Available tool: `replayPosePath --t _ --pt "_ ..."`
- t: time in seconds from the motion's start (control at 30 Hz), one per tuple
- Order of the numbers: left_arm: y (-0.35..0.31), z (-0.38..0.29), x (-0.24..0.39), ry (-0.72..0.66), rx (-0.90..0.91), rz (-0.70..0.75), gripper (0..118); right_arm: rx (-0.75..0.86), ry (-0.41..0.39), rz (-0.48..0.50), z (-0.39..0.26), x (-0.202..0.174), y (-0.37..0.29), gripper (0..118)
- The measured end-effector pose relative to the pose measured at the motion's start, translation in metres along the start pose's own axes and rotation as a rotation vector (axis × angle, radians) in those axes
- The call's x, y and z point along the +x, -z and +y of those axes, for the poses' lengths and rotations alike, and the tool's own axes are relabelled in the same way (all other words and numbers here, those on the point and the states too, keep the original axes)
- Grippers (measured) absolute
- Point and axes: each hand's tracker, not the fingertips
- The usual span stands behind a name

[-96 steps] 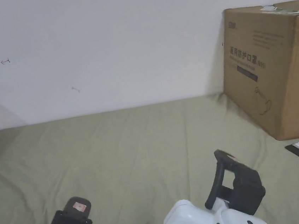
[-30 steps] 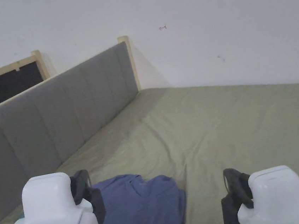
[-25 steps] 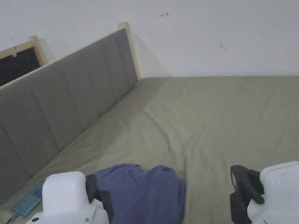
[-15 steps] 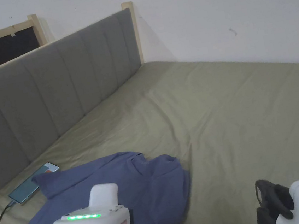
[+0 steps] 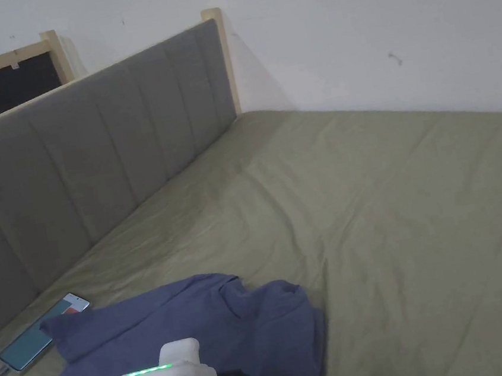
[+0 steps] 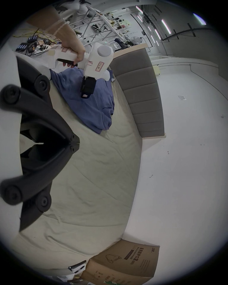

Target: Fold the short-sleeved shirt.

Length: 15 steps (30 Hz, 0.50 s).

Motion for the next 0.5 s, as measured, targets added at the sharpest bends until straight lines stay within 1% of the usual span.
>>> replayPosePath --t 0.07,0.1,0.13,0.17,0.2,0.23,0.27,0.3,0.37,0.4,0.43,0.47,0.5 --pt "0.01 0.001 0.003 0.018 -0.024 0.01 107 -0.014 0.003 0.005 -0.001 0.002 0.003 0" --pt "0.014 0.001 0.005 0.047 -0.056 0.037 107 -0.018 0.003 0.008 -0.002 0.003 0.004 0" --pt "0.016 0.001 0.009 0.067 -0.052 0.049 107 -0.023 0.002 0.009 -0.002 0.003 0.005 0" --pt "0.013 0.0 0.011 0.054 -0.04 0.05 106 -0.029 0.001 0.011 -0.003 0.003 0.006 0" --pt "0.012 0.001 0.011 0.039 -0.042 0.056 103 -0.035 -0.001 0.011 -0.004 0.004 0.007 0" --pt "0.012 0.001 0.01 0.03 -0.044 0.06 97 -0.04 -0.003 0.01 -0.004 0.004 0.008 0" --pt "0.011 0.0 0.01 0.023 -0.037 0.067 86 -0.043 -0.002 0.012 -0.005 0.004 0.008 0" --pt "0.005 0.0 0.007 0.009 -0.015 0.073 70 -0.046 0.0 0.015 -0.005 0.004 0.009 0" --pt "0.001 0.0 0.003 -0.005 0.002 0.08 44 -0.052 0.005 0.021 -0.007 0.005 0.009 0" --pt "0.0 0.001 0.001 -0.006 0.001 0.085 27 -0.054 0.009 0.022 -0.007 0.006 0.01 0" --pt "0.0 0.003 -0.004 -0.009 -0.001 0.08 16 -0.059 0.012 0.024 -0.008 0.006 0.01 0" --pt "0.001 0.004 -0.007 -0.012 -0.004 0.081 10 -0.062 0.013 0.025 -0.009 0.007 0.01 0" --pt "0.002 0.003 -0.009 -0.022 -0.009 0.085 6 -0.065 0.014 0.023 -0.009 0.007 0.01 0"
